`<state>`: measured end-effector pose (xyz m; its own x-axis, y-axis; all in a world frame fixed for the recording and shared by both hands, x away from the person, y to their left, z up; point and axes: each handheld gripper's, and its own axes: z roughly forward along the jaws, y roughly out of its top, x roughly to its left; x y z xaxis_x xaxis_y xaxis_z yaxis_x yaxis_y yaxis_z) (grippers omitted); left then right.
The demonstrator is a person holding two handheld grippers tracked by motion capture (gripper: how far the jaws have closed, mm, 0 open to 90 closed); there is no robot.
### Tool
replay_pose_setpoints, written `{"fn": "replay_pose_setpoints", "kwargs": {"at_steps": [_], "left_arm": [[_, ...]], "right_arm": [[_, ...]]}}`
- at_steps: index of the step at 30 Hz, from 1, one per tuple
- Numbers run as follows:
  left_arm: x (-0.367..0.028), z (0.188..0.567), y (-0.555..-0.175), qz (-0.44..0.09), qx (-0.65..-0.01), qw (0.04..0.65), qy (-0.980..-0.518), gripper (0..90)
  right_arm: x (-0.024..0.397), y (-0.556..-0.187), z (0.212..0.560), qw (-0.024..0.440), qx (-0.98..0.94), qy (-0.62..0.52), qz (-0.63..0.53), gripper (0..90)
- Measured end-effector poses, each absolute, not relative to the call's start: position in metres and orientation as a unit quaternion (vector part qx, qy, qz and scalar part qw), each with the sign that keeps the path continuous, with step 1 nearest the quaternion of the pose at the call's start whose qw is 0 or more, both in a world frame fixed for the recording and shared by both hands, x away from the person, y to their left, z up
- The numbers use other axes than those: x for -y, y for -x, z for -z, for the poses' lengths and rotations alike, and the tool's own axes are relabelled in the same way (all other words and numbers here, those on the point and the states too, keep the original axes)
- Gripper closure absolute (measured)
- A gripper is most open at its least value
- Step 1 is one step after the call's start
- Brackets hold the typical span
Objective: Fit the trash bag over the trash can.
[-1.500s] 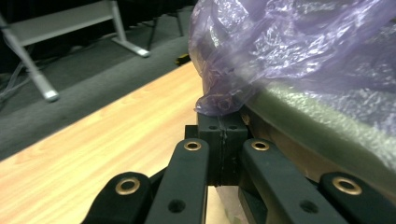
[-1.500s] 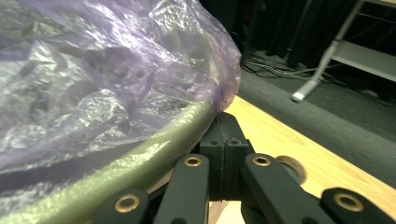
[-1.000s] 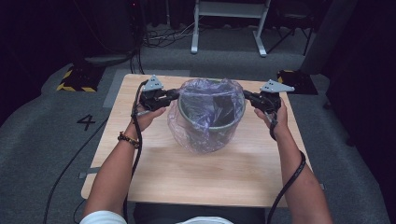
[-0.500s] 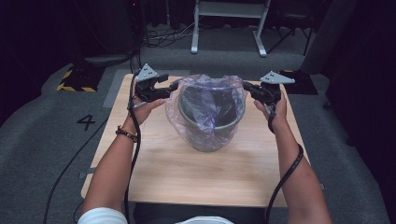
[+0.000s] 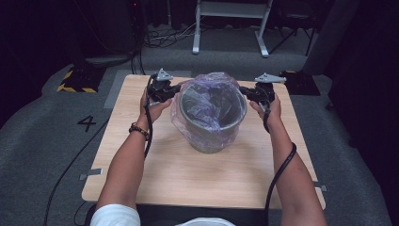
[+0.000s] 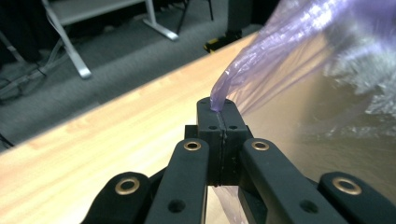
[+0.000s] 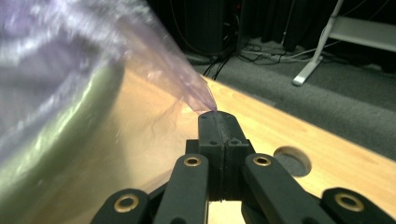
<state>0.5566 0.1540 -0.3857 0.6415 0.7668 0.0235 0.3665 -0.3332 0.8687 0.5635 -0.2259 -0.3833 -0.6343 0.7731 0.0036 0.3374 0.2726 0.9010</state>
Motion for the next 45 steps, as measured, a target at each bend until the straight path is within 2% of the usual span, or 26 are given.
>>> {"fn": "replay_pose_setpoints", "kwargs": {"at_steps": [5, 10, 13, 14, 15, 16, 18, 25, 28, 29, 30, 31, 32, 37, 45], "left_arm": [[-0.148, 0.406, -0.558, -0.205, -0.364, 0.415, -0.808, 90.0], [-0.15, 0.418, -0.551, -0.195, -0.368, 0.425, -0.804, 87.0], [-0.152, 0.421, -0.547, -0.201, -0.377, 0.423, -0.799, 68.3], [-0.157, 0.421, -0.543, -0.205, -0.395, 0.429, -0.786, 59.7], [-0.157, 0.421, -0.543, -0.205, -0.395, 0.429, -0.786, 60.4], [-0.166, 0.42, -0.538, -0.202, -0.392, 0.449, -0.777, 55.7], [-0.171, 0.419, -0.532, -0.213, -0.397, 0.444, -0.774, 46.3], [-0.193, 0.415, -0.511, -0.209, -0.387, 0.476, -0.761, 24.1], [-0.203, 0.404, -0.497, -0.22, -0.376, 0.509, -0.742, 21.0], [-0.203, 0.404, -0.497, -0.22, -0.376, 0.509, -0.742, 20.7], [-0.206, 0.395, -0.491, -0.225, -0.367, 0.523, -0.736, 20.6], [-0.206, 0.395, -0.491, -0.225, -0.367, 0.523, -0.736, 20.1], [-0.207, 0.386, -0.484, -0.239, -0.358, 0.527, -0.733, 20.0], [-0.207, 0.377, -0.471, -0.246, -0.333, 0.53, -0.74, 19.1], [-0.203, 0.39, -0.445, -0.243, -0.306, 0.471, -0.791, 15.8]], "right_arm": [[0.227, -0.563, 0.396, 0.219, -0.778, -0.362, -0.464, 89.9], [0.232, -0.554, 0.409, 0.215, -0.784, -0.36, -0.458, 88.4], [0.235, -0.549, 0.413, 0.22, -0.787, -0.355, -0.454, 86.6], [0.238, -0.546, 0.416, 0.226, -0.785, -0.356, -0.453, 83.4], [0.238, -0.546, 0.416, 0.226, -0.785, -0.356, -0.453, 83.4], [0.242, -0.543, 0.417, 0.231, -0.782, -0.356, -0.456, 82.2], [0.246, -0.54, 0.417, 0.233, -0.778, -0.359, -0.46, 82.3], [0.258, -0.529, 0.416, 0.24, -0.777, -0.354, -0.462, 76.6], [0.266, -0.522, 0.411, 0.254, -0.767, -0.357, -0.469, 65.2], [0.266, -0.522, 0.411, 0.254, -0.767, -0.357, -0.469, 65.2], [0.269, -0.518, 0.406, 0.263, -0.761, -0.359, -0.471, 60.0], [0.269, -0.518, 0.406, 0.263, -0.761, -0.359, -0.471, 60.0], [0.271, -0.514, 0.4, 0.265, -0.759, -0.357, -0.476, 56.4], [0.273, -0.507, 0.388, 0.268, -0.761, -0.342, -0.482, 51.7], [0.272, -0.491, 0.365, 0.267, -0.763, -0.317, -0.496, 44.0]]}}
